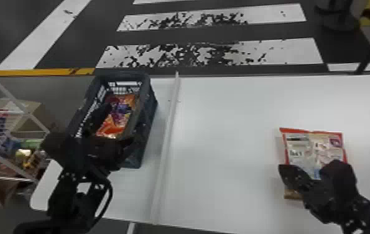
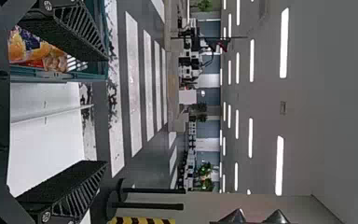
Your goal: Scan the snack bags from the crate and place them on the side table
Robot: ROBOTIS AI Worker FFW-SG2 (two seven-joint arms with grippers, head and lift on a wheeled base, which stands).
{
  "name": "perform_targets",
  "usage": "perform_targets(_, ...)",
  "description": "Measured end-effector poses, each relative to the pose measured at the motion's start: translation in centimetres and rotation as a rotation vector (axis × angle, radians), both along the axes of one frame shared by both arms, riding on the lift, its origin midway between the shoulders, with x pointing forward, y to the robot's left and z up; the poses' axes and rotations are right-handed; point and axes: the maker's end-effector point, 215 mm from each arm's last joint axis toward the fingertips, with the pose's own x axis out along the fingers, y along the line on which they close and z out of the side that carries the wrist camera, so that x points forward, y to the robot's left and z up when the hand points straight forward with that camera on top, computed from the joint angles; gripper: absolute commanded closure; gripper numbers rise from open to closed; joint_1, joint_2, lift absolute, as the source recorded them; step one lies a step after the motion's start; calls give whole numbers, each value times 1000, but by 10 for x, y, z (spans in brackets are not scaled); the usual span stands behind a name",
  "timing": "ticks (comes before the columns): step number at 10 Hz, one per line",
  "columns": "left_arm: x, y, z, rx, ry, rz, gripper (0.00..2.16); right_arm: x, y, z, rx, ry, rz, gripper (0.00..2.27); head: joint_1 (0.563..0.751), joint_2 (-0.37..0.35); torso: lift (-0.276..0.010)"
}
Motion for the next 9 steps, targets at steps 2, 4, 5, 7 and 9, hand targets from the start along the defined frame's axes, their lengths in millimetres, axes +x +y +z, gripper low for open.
perform_targets(2,0,-1,-2,-4,3,-4,90,-2,-6,0,-6,0,-9,2010,695,156,-94)
perform_targets(4,-1,-1,-3,-9,4,-8,93,-4,-4,9,4,-18,-6,1845,695,159,-94)
perform_targets(5,-1,-1,-3,-10,4,-8,93,-4,1,26,35,-51,-5,1487,695,163,-94)
perform_targets(7,-3,-2,-1,-8,0,-13,93,4,-11,83,178,-144,-68,56,695,150,-94)
perform_targets(9,-7,-2,10,1,-31,-17,93,14,-76,117,249,-200,-210,46,695,74,-94)
